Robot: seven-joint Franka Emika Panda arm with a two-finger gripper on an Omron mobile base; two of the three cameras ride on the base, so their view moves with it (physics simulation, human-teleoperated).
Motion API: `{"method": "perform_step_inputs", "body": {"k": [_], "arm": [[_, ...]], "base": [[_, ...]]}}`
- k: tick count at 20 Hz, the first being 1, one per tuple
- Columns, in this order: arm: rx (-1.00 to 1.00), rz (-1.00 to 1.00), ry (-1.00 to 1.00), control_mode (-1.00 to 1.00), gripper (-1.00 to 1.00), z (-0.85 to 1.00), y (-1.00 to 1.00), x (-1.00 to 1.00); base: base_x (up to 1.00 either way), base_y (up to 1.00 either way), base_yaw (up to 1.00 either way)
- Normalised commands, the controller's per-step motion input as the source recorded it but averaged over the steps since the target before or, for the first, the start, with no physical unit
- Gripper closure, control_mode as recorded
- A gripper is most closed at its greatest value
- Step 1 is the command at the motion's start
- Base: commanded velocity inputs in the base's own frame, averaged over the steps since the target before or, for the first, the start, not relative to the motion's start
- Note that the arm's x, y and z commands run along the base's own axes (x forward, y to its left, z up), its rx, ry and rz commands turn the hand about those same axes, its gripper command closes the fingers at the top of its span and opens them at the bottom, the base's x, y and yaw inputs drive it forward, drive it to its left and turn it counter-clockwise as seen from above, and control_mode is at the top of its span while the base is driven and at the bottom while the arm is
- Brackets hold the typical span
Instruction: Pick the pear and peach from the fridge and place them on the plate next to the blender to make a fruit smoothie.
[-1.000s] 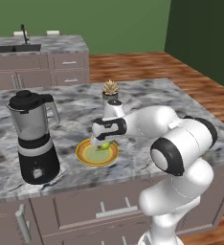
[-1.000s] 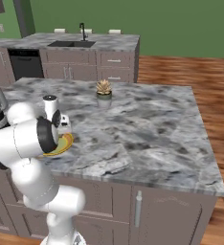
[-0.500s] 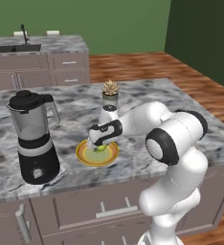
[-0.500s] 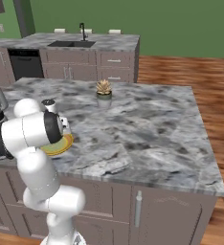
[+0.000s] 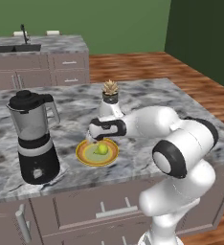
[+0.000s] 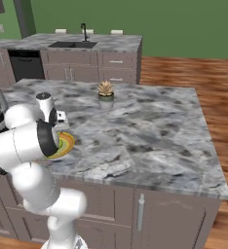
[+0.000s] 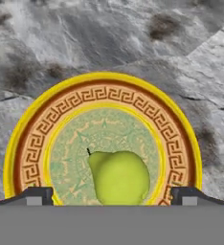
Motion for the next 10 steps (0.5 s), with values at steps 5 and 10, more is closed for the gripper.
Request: {"method": "perform_step_inputs", "body": {"k": [5,10], "arm": [[0.0,0.0,-0.08,-1.0,-1.0,0.94,-0.31,-0.99],[0.0,-0.01,-0.05,-1.0,-1.0,0.7,-0.55,-1.0]], "base": [[0.0,0.0,0.0],[0.0,0.0,0.0]]}}
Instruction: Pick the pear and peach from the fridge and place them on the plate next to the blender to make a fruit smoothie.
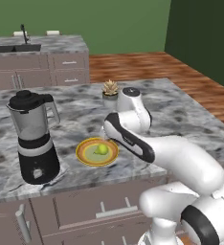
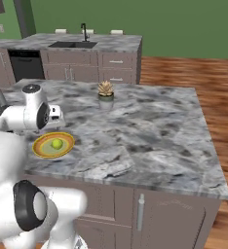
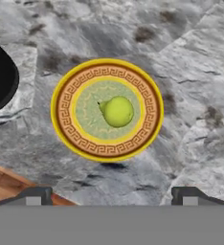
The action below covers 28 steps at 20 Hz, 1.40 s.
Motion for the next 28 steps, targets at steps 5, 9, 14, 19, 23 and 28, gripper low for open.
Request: {"method": "perform_step_inputs", "body": {"k": [5,9,14,19,23,28], "arm": [[0.0,-0.04,-0.07,-1.0,-1.0,0.36,-0.46,-1.0],[0.0,-0.03,-0.08,-1.0,-1.0,0.24,-0.22,-0.97],[0.0,0.01,-0.05,-1.0,-1.0,0.06,0.0,-0.6],[0.0,0.0,0.0,1.0,-1.0,0.0,0.0,0.0],[0.0,0.0,0.0,1.0,-1.0,0.0,0.0,0.0],[0.0,0.0,0.0,1.0,-1.0,0.0,0.0,0.0]], "base": [[0.0,0.0,0.0],[0.0,0.0,0.0],[0.0,0.0,0.0],[-0.77,-0.14,0.28],[-0.71,0.13,0.73],[-0.29,0.67,0.9]]}}
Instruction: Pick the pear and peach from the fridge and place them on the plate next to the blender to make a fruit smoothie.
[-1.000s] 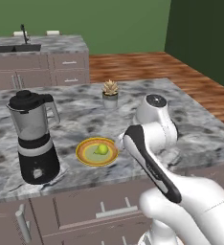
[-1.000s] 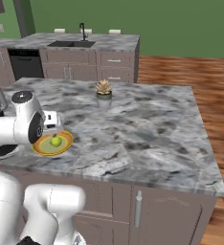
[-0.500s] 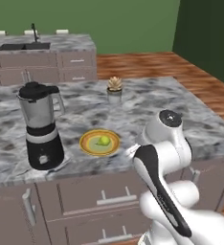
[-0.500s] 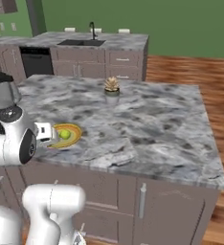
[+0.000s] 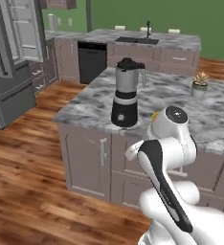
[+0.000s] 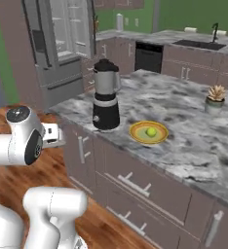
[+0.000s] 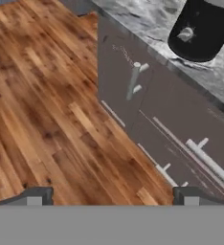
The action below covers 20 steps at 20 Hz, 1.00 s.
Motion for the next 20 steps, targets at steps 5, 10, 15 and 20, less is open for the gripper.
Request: {"method": "perform_step_inputs", "body": {"k": [5,10,15,20], "arm": [[0.0,0.0,0.0,1.0,-1.0,0.0,0.0,0.0],[0.0,0.0,0.0,1.0,-1.0,0.0,0.0,0.0],[0.0,0.0,0.0,1.0,-1.0,0.0,0.0,0.0],[0.0,0.0,0.0,1.0,-1.0,0.0,0.0,0.0]], "base": [[0.22,1.0,0.56],[1.0,1.0,0.1],[1.0,1.0,-0.03],[1.0,0.94,-0.17]]}}
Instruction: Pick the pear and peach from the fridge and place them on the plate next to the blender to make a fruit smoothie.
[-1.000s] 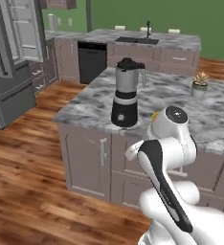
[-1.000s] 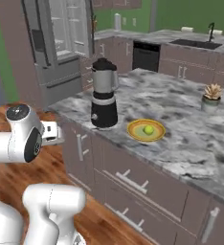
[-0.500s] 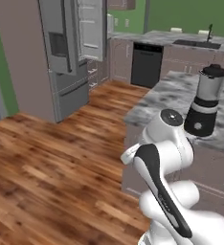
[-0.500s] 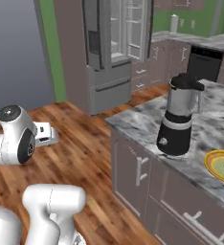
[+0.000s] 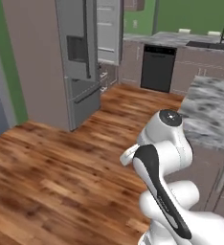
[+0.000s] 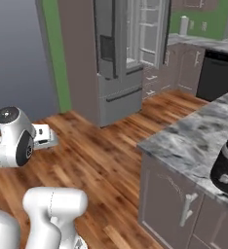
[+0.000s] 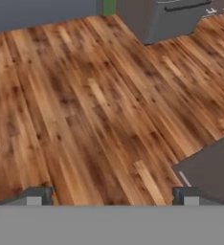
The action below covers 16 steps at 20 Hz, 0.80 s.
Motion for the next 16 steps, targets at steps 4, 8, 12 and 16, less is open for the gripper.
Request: {"method": "perform_step_inputs", "body": {"k": [4,8,12,16], "arm": [[0.0,0.0,0.0,1.0,-1.0,0.0,0.0,0.0],[0.0,0.0,0.0,1.0,-1.0,0.0,0.0,0.0],[0.0,0.0,0.0,1.0,-1.0,0.0,0.0,0.0],[0.0,0.0,0.0,1.0,-1.0,0.0,0.0,0.0]], "base": [[1.0,0.99,-0.4],[1.0,1.0,-0.5],[1.0,1.0,-0.49],[1.0,0.97,-0.44]]}}
